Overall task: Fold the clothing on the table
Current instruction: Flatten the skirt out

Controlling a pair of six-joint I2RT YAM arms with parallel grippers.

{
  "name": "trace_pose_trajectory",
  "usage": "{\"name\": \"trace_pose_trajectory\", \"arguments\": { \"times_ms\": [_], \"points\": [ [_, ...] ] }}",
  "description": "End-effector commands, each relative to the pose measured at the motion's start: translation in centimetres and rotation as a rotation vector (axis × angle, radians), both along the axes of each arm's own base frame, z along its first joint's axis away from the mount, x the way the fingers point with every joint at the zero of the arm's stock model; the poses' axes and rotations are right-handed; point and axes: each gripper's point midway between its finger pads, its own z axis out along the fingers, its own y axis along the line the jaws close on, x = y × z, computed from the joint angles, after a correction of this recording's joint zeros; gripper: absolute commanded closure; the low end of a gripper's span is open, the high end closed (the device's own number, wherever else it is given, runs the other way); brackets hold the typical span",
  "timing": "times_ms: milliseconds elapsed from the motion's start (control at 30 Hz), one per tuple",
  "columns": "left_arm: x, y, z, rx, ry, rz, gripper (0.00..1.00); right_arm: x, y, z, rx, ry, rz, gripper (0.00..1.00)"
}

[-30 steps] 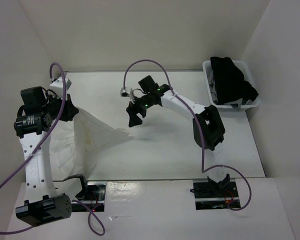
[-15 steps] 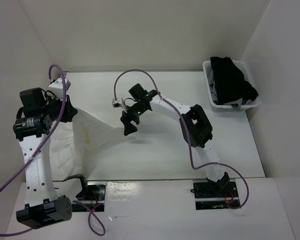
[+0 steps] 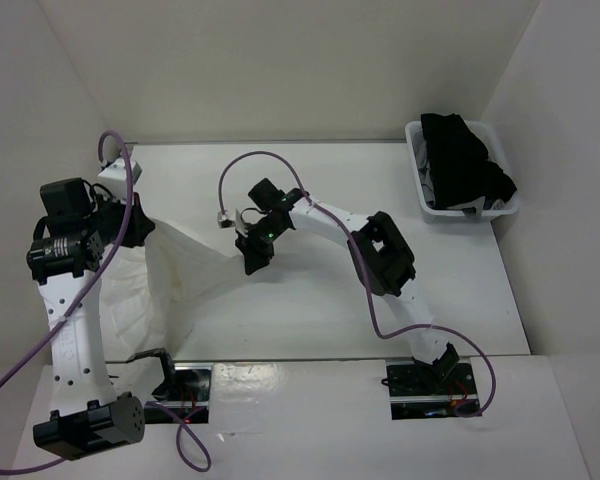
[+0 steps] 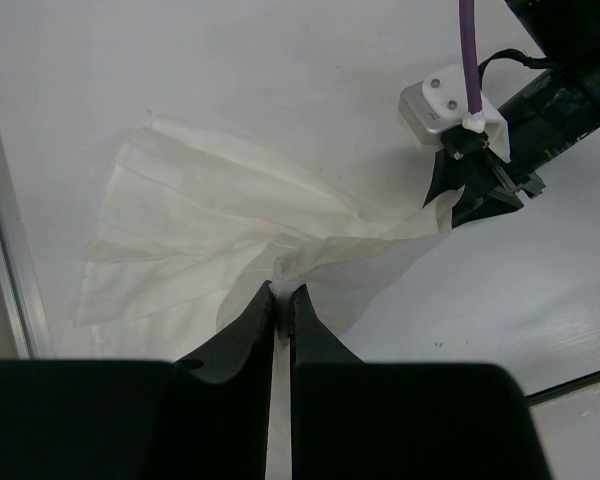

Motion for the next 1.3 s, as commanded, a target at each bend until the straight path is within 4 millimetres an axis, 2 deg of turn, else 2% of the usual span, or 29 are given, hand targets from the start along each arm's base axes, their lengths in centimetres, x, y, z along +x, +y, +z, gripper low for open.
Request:
{"name": "trace_pose_trajectory", "arguments": {
  "times_ms": [0,33,67,100,167,200,267,300,367,400,500,533,600,633,667,733,867,1033,1067,1133,1233,1267],
  "points": [
    [-0.2,0.1,0.5,0.023,-0.034,-0.005,1.00,0.9,0.6,0.2,-0.011,-0.048,-0.012,0.66],
    [-0.2,0.1,0.5,0.023,-0.034,-0.005,1.00,1.3,0.5,0.6,-0.022,-0.076,-0.026,0.72],
    [-0.2,0.1,0.5,0.023,-0.034,-0.005,1.00,1.3,0.2,0.4,-0.034,-0.077,-0.041,0.83],
    [-0.2,0.1,0.5,0.023,-0.034,-0.005,1.00,1.6,0.2,1.2,-0.027,-0.097,-0.054,0.87],
    [-0.2,0.1,0.5,0.023,-0.034,-0.005,1.00,2.1,-0.7,1.1,-0.051,-0.114,-0.089,1.00],
    [-0.2,0.1,0.5,0.023,-0.034,-0.005,1.00,2.6,-1.3,2.0,-0.051,-0.128,-0.115,1.00],
    [0.0,0.2,0.6,0.026,-0.044,-0.005,1.00,2.9,-1.9,2.2,-0.070,-0.161,-0.136,1.00],
    [-0.1,0.0,0.7,0.020,-0.046,-0.015,1.00,3.6,-2.3,3.7,-0.054,-0.188,-0.154,1.00],
    [0.3,-0.1,0.7,0.013,-0.048,-0.024,1.00,3.9,-3.2,4.4,-0.062,-0.209,-0.177,1.00],
    [0.3,-0.3,1.2,0.010,-0.062,-0.033,1.00,3.9,-3.4,6.1,-0.047,-0.237,-0.186,1.00],
    [0.8,-0.4,1.8,0.012,-0.074,-0.049,1.00,4.5,-4.7,8.6,-0.054,-0.289,-0.227,1.00],
    [0.8,-0.3,2.5,0.026,-0.094,-0.054,1.00,4.7,-5.4,10.7,-0.040,-0.313,-0.246,1.00],
    [0.8,-0.5,2.9,0.024,-0.104,-0.062,1.00,5.0,-5.8,13.2,-0.025,-0.356,-0.267,1.00],
    [0.9,-0.4,3.9,0.040,-0.131,-0.066,1.00,5.3,-6.4,15.0,-0.011,-0.382,-0.286,1.00],
    [1.1,-0.6,4.0,0.039,-0.132,-0.076,1.00,5.1,-6.8,15.7,-0.016,-0.389,-0.293,1.00],
    [1.0,-1.0,4.6,0.038,-0.146,-0.094,1.00,5.1,-7.2,18.6,0.013,-0.435,-0.312,1.00],
    [1.1,-2.2,5.4,0.013,-0.167,-0.149,1.00,5.1,-8.6,21.1,0.015,-0.499,-0.356,1.00],
    [0.8,-3.5,5.8,-0.044,-0.173,-0.200,1.00,4.0,-10.9,20.5,-0.033,-0.525,-0.383,1.00],
    [0.9,-3.5,5.9,-0.041,-0.182,-0.200,1.00,3.6,-11.3,21.2,-0.022,-0.535,-0.386,1.00],
    [1.2,-3.4,5.9,-0.041,-0.182,-0.200,1.00,3.3,-11.7,21.0,-0.031,-0.537,-0.390,1.00],
    [2.1,-2.9,7.5,-0.023,-0.214,-0.180,1.00,4.1,-12.8,22.2,-0.024,-0.557,-0.438,1.00],
    [2.7,-2.6,7.8,-0.025,-0.216,-0.168,1.00,4.5,-12.6,23.6,0.002,-0.586,-0.452,1.00]
  ]
}}
